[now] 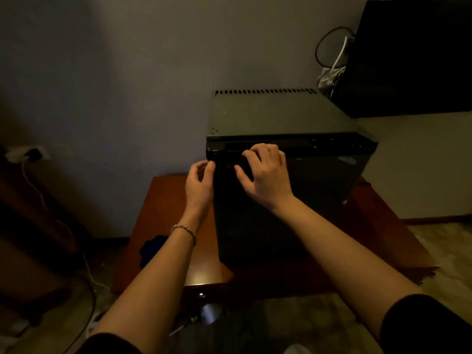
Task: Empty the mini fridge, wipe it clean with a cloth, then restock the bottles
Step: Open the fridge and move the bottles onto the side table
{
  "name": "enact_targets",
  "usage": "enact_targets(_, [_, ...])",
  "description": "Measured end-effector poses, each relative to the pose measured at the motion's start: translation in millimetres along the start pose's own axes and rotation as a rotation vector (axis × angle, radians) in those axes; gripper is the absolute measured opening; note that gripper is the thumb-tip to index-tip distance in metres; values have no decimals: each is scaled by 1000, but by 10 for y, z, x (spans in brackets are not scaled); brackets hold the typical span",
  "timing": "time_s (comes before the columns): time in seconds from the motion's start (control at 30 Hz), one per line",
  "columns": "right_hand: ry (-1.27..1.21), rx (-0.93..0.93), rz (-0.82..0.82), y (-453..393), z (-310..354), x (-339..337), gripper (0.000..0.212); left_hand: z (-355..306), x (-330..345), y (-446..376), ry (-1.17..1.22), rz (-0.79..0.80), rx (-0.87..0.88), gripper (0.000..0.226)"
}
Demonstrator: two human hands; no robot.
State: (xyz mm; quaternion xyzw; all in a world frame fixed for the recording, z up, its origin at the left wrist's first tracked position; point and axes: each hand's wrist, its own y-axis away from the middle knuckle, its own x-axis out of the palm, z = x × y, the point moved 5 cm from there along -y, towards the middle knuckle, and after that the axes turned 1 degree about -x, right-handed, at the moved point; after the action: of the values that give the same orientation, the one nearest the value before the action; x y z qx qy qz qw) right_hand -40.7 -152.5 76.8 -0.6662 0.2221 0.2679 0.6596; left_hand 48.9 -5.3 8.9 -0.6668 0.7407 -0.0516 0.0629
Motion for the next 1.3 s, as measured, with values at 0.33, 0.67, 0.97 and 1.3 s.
enact_targets(0.33, [-46,95,88,-189,24,160,35,140,33,-8,-5,9,-54,57])
enact_targets(0.67, [-147,228,11,-67,130,28,40,115,-47,281,6,30,4,45])
enact_targets(0.97, [-284,276,-142,411,363,-515,43,-101,-183,1078,-71,75,187,36])
enact_targets(1.3, [-344,266,-198,1023,574,-1299,32,-631,-93,1743,-25,215,595,22])
